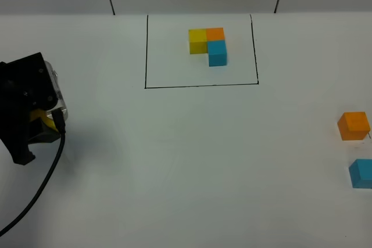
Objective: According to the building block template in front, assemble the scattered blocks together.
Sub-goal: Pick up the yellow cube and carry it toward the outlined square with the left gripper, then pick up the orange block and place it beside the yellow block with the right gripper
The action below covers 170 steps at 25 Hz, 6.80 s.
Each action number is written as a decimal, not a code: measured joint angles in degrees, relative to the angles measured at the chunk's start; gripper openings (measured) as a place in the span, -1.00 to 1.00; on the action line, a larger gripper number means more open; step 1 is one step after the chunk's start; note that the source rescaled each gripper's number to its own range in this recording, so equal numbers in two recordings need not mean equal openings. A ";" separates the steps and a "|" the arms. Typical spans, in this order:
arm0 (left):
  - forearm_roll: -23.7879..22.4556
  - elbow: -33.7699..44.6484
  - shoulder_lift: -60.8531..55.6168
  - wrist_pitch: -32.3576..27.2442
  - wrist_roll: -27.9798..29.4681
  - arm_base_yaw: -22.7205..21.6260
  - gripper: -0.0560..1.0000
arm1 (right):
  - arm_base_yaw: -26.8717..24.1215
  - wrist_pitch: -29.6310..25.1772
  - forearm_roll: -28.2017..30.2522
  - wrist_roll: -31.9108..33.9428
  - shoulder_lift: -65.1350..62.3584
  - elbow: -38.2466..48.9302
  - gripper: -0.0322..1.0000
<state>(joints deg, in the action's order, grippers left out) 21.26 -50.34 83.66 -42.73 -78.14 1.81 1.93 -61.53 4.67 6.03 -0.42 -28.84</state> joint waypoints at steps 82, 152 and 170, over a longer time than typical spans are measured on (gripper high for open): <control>-11.50 -28.87 38.87 5.07 13.29 29.15 0.04 | 0.00 0.00 0.00 0.00 0.00 0.00 -0.94; -23.41 -28.87 26.57 9.13 89.18 29.94 -0.89 | 0.00 0.00 0.00 0.00 0.00 0.00 -0.94; -31.96 -23.06 16.01 -0.94 86.25 15.55 -0.89 | 0.00 0.00 0.00 0.00 0.00 0.00 -0.94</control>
<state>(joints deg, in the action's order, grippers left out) -10.70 -73.40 99.68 -43.66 8.12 17.36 1.93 -61.53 4.67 6.03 -0.42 -28.84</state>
